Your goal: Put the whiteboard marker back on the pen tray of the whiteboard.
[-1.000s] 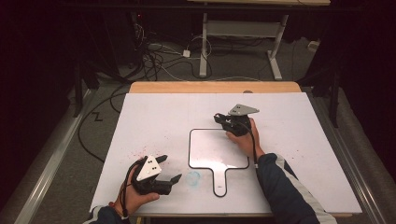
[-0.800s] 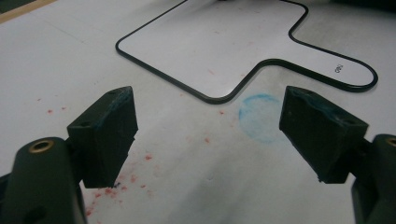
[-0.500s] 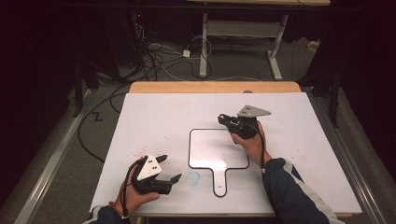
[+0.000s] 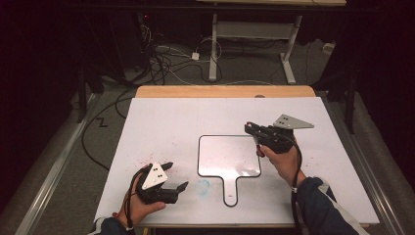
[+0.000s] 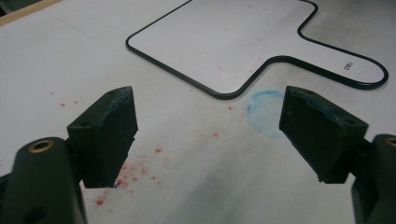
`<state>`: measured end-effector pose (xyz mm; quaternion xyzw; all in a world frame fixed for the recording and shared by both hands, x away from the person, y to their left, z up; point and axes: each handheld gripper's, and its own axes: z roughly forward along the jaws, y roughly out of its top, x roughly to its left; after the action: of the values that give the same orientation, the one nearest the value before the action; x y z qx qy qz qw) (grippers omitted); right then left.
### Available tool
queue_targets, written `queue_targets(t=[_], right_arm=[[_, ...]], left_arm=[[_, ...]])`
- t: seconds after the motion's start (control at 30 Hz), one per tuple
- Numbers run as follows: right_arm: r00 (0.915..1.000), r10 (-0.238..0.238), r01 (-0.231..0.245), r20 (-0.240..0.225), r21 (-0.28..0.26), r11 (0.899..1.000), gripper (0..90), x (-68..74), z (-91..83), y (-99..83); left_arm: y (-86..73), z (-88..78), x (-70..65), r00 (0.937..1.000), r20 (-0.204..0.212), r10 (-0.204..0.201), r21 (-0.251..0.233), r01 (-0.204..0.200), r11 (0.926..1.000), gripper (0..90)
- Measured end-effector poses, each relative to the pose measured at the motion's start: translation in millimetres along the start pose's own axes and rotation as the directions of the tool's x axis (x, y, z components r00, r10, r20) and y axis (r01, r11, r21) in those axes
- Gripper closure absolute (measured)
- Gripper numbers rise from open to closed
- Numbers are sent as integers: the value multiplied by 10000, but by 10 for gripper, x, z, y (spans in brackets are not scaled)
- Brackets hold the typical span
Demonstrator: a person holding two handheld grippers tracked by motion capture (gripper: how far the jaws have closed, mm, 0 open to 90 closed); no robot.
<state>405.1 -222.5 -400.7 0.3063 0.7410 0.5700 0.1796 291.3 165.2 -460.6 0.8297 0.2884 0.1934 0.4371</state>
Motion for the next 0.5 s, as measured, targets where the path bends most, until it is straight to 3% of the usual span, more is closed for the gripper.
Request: queue_targets(t=[0.17, 0.27, 0.4, 0.5], right_arm=[[9982, 599, -603, 99, 555, 9966, 812, 35, -250, -50], [9929, 1179, -1191, 180, 1039, 9874, 811, 6, -319, -145], [9806, 1934, -1960, 322, 1383, 9708, 810, -90, -300, -267], [9751, 2220, -2195, 19, 1557, 9631, 809, -142, -208, -362]], left_arm=[[-2, -15, -6, 9999, -114, 30, 22, -30, 10000, 184], [4, -8, -7, 9999, -145, 46, 29, -45, 10000, 184], [29, 26, -12, 9999, -84, 139, 70, -138, 9999, 184], [34, 53, -23, 9997, -37, 246, 168, -245, 9996, 184]])
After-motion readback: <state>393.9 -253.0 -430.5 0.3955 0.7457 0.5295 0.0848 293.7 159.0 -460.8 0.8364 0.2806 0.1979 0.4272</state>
